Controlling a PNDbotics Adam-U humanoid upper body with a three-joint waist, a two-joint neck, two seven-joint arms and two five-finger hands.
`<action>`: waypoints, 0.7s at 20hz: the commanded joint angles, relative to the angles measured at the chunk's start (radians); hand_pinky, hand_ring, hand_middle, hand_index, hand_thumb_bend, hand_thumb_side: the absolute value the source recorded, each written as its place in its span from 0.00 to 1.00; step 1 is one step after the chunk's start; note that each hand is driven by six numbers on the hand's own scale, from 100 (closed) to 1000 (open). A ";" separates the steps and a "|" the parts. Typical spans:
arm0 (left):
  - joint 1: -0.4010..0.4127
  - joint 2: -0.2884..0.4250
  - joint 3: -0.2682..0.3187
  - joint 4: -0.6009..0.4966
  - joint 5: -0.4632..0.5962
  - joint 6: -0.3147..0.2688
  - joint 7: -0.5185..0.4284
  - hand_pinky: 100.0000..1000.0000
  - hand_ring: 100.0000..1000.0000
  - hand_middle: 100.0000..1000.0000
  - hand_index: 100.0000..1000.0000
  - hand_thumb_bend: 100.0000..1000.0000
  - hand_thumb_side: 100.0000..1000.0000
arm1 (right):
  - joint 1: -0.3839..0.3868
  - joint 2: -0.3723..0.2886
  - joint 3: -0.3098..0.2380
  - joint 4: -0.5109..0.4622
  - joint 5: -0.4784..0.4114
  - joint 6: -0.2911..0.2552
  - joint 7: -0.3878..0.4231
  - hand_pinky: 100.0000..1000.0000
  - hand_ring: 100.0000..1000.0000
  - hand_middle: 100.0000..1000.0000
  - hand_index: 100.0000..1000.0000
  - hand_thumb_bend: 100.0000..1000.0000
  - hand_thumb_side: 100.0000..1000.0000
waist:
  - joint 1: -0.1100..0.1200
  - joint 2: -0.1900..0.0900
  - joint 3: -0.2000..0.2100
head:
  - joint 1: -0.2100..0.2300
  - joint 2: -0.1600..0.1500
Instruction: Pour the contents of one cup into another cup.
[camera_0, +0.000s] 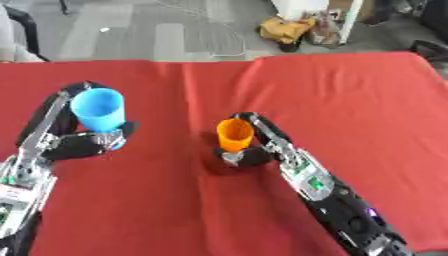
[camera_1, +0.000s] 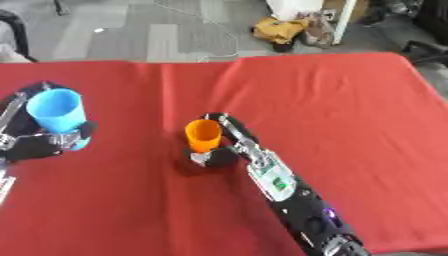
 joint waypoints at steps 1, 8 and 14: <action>-0.042 0.049 -0.001 -0.025 0.006 0.003 -0.005 0.43 0.37 0.44 0.59 0.50 0.00 | -0.011 -0.031 0.029 -0.074 0.001 -0.003 0.042 0.51 0.37 0.35 0.58 0.22 0.00 | 0.002 -0.022 0.001 | -0.001 -0.012; -0.096 0.112 -0.034 -0.013 0.004 0.005 -0.039 0.41 0.37 0.43 0.59 0.50 0.00 | -0.029 -0.039 0.108 -0.187 -0.023 0.001 0.153 0.51 0.38 0.35 0.58 0.23 0.00 | 0.005 -0.027 0.000 | -0.001 -0.014; -0.134 0.128 -0.069 0.006 -0.018 -0.003 -0.058 0.40 0.36 0.42 0.58 0.51 0.00 | -0.064 -0.024 0.178 -0.227 -0.056 0.012 0.265 0.51 0.38 0.35 0.58 0.23 0.00 | 0.007 -0.028 0.004 | -0.004 -0.016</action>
